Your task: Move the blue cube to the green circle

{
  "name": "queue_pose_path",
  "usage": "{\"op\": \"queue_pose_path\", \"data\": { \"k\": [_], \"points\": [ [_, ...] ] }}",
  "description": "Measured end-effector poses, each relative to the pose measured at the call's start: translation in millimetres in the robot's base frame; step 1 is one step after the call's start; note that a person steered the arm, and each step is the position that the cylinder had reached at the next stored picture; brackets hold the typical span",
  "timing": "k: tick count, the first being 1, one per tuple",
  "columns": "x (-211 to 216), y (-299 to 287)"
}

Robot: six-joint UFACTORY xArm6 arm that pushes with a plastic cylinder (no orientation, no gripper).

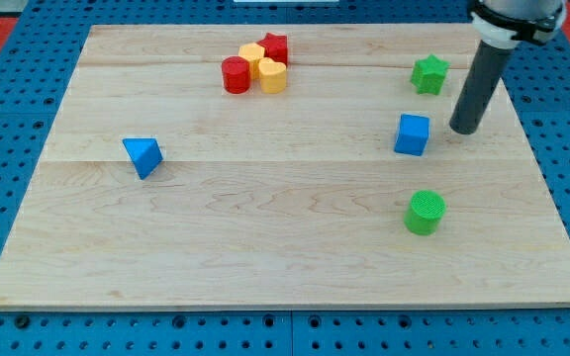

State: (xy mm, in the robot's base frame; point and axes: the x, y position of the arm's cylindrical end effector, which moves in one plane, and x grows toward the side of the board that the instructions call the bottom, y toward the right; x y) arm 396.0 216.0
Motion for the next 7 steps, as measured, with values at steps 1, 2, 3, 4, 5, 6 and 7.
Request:
{"op": "queue_pose_path", "data": {
  "k": [1,2,3,4,5,6,7],
  "points": [
    [0.0,-18.2],
    [-8.0,-28.1],
    [-38.0,-28.3],
    [-40.5,-64.8],
    [-20.0,-66.5],
    [6.2,-68.6],
    [30.2,-71.6]
  ]
}}
